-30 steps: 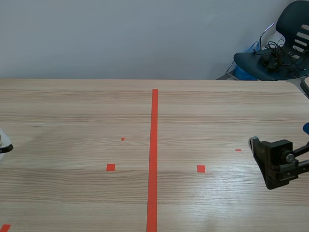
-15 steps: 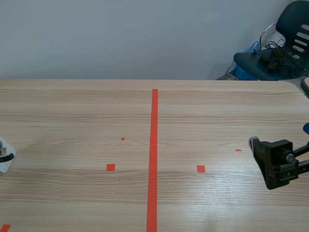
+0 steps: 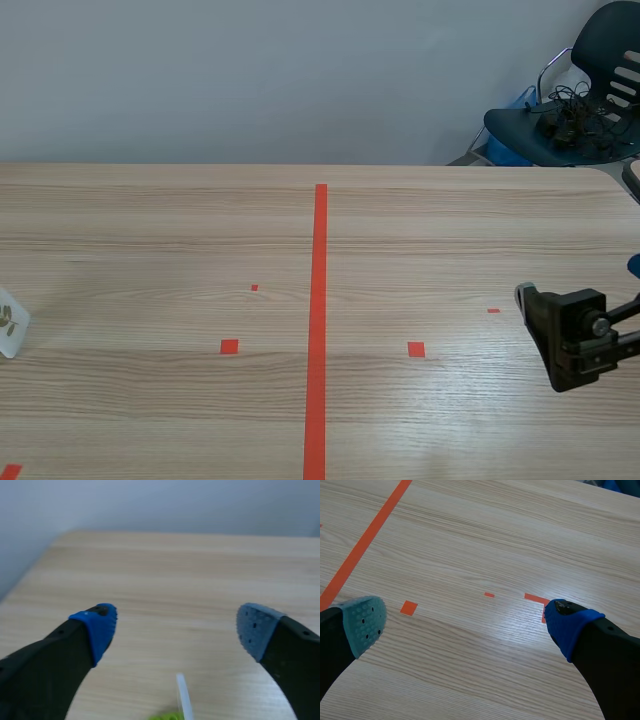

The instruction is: Do the leaf sorting experiment

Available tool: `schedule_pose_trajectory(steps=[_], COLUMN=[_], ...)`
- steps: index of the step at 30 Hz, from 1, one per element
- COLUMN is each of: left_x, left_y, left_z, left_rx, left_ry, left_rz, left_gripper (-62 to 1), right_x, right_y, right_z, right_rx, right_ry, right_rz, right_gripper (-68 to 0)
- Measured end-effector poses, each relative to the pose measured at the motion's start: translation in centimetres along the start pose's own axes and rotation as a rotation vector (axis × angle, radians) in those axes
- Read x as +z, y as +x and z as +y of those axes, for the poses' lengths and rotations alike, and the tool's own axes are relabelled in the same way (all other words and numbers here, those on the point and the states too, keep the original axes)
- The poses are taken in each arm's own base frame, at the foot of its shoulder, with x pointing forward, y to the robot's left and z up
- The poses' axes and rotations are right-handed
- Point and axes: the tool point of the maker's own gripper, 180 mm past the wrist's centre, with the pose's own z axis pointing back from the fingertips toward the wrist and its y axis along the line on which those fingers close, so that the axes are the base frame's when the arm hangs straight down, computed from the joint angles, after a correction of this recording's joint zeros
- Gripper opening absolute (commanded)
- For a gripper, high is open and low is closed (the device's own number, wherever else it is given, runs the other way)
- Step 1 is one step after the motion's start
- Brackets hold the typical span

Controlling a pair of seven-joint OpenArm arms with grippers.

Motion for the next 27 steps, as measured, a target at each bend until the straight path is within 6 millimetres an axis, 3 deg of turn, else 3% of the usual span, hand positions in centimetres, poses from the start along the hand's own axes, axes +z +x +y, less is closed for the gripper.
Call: schedule_pose_trajectory(steps=[3,7,15,20,27], left_x=[-0.1,1.1,7.1,10.3,12.6], left_y=[2.8,4.2,5.9,6.1,3.1], left_z=[-1.4,-6.7,-16.7,-19.4,-20.7], left_rx=[-0.039,-0.049,-0.069,-0.047,0.046], left_ry=[-0.092,-0.3,-0.659,-0.743,-0.753], left_rz=[-0.028,-0.025,-0.003,0.007,0.107], left_gripper=[1.4,1.4,1.4,1.4,1.4], right_x=[0.0,0.0,0.0,0.0,0.1], right_y=[0.0,0.0,-0.3,-0.3,1.0], right_z=[0.0,0.0,-0.2,-0.2,0.3], right_rx=[0.0,0.0,0.047,0.058,0.069], right_ry=[0.0,0.0,-0.01,-0.013,-0.002], right_rz=[0.0,0.001,0.016,0.019,-0.014], right_gripper=[0.4,0.4,0.4,0.4,0.4])
